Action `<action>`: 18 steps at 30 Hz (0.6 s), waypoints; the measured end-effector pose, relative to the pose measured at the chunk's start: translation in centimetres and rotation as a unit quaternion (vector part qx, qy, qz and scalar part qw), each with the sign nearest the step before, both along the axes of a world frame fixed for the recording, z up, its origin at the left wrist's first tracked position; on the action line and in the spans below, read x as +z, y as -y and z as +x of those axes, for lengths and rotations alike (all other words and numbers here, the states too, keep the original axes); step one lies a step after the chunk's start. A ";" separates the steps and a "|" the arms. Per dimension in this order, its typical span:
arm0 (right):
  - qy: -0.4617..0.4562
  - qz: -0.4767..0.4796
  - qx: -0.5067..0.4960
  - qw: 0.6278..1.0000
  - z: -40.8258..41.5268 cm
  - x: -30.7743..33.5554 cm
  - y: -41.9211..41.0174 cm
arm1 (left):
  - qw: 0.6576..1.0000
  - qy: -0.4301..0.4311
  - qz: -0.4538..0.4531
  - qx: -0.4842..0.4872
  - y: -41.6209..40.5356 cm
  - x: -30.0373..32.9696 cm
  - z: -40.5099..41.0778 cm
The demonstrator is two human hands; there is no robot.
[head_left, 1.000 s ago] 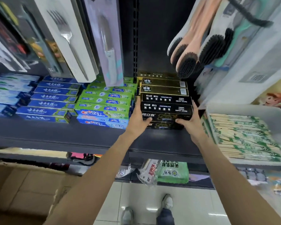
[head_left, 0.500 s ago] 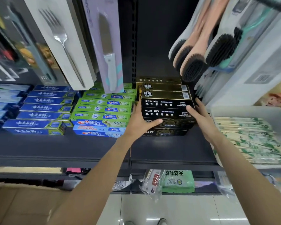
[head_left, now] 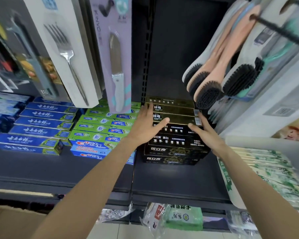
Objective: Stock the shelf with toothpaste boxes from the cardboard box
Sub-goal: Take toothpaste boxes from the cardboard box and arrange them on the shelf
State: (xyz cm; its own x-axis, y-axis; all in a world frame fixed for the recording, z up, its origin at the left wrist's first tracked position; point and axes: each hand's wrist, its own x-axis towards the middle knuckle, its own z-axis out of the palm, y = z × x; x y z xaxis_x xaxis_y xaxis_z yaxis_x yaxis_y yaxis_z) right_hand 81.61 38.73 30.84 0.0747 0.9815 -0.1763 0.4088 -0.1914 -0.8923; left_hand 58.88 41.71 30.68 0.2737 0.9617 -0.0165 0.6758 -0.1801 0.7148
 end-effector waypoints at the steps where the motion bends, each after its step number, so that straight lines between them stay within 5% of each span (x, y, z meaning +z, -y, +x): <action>1: 0.011 0.004 0.001 1.000 -0.1 0.1 -0.6 | 0.999 -0.036 0.000 0.007 -1.0 0.0 -0.1; 4: 0.012 0.007 -0.009 1.000 -0.2 0.3 -1.8 | 0.994 -0.104 -0.042 -0.004 -2.6 0.0 0.0; 18: -0.011 -0.004 0.008 1.000 -0.9 0.8 -3.0 | 0.996 -0.035 -0.074 -0.015 -2.8 -0.2 -0.2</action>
State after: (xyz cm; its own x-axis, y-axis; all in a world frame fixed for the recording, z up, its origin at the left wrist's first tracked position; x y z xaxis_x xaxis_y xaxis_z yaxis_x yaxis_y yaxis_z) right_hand 80.76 41.78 31.60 0.0552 0.9810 -0.1858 0.3925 -0.1924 -0.8994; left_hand 58.70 44.48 30.52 0.2954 0.9385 -0.1786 0.7211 -0.0964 0.6861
